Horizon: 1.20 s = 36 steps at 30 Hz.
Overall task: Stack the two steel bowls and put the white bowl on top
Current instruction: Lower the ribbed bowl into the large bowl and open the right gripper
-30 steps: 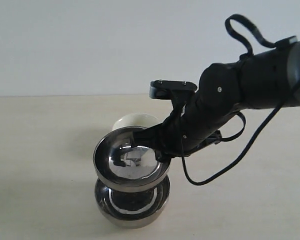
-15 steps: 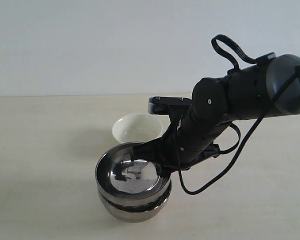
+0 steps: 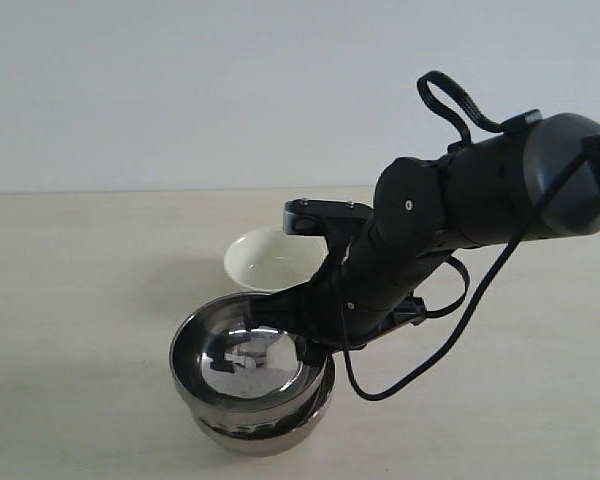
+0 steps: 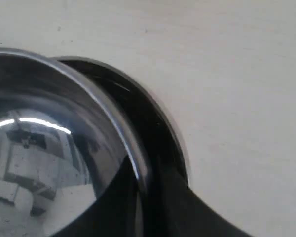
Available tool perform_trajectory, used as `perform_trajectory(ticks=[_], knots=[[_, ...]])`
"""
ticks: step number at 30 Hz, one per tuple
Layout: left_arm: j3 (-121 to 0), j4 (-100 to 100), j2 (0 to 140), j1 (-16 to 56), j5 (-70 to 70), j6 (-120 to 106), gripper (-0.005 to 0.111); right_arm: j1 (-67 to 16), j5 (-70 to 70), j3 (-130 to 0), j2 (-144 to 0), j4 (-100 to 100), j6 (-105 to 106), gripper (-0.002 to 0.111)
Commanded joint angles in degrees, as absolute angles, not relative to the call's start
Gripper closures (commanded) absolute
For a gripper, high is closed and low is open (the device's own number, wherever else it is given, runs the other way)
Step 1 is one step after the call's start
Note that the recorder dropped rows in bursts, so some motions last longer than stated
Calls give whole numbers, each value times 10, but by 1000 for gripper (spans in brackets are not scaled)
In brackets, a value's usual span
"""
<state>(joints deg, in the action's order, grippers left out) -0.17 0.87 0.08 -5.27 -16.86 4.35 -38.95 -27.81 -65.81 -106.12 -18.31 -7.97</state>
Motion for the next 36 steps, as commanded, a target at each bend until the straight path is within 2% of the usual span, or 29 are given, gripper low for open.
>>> perform_trajectory(ticks=[1, 14, 15, 17, 20, 22, 36], knots=[[0, 8, 0, -55, -168, 48, 102, -404, -263, -660, -1058, -186, -73, 108], [0, 8, 0, -55, -168, 48, 102, -404, -286, -660, -1058, -172, -70, 106], [0, 8, 0, -55, -168, 48, 102, -404, -286, -660, -1058, -172, -70, 103], [0, 8, 0, -55, -168, 48, 102, -404, -287, -660, -1058, -172, -71, 90], [0, 8, 0, -55, -168, 48, 102, -404, -290, -660, -1058, -172, -68, 66], [0, 8, 0, -55, -168, 48, 102, -404, -297, -660, -1058, -172, -57, 59], [0, 8, 0, -55, -168, 48, 102, -404, -323, -660, -1022, -158, -38, 60]])
